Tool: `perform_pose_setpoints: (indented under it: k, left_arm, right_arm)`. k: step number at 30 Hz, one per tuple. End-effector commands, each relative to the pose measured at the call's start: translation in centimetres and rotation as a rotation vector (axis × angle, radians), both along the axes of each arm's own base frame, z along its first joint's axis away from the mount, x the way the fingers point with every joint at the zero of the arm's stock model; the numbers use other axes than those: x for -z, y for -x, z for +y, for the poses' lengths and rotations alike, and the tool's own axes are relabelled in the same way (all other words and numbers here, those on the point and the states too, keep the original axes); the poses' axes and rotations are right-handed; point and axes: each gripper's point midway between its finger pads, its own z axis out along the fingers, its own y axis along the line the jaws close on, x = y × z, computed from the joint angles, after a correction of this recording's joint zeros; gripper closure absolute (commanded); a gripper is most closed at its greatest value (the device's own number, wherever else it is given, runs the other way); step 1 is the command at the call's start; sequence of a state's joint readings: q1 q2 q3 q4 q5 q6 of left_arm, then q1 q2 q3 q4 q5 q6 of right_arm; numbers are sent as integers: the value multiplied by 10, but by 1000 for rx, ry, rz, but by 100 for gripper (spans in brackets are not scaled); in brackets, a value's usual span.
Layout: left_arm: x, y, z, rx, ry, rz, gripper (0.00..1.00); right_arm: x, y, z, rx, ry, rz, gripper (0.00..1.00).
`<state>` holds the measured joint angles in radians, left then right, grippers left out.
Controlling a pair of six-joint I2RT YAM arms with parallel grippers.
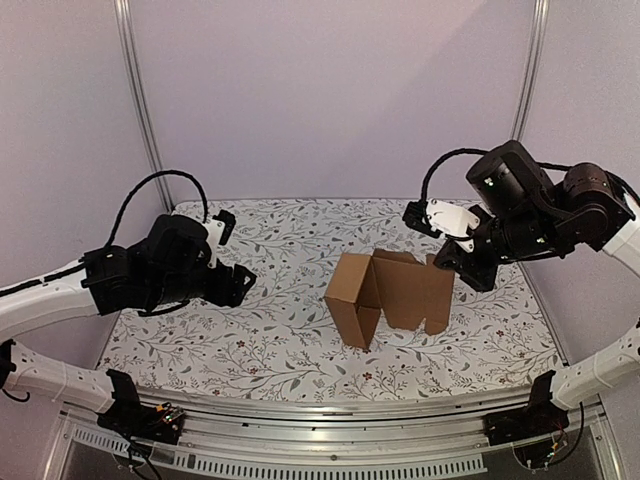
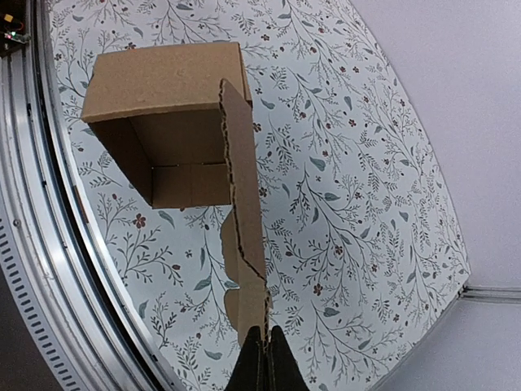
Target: Fold the paper box
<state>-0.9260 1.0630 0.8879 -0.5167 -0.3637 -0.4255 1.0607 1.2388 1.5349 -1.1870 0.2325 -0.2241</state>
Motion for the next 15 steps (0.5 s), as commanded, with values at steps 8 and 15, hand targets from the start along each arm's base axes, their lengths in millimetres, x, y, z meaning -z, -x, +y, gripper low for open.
perform_pose_setpoints:
  k: [8, 15]
  left_arm:
    - [-6, -5, -6, 21, 20, -9, 23]
    - [-6, -3, -5, 24, 24, -11, 23]
  right_arm:
    - [16, -6, -46, -116, 530, -24, 100]
    - [28, -5, -50, -171, 720, 63, 100]
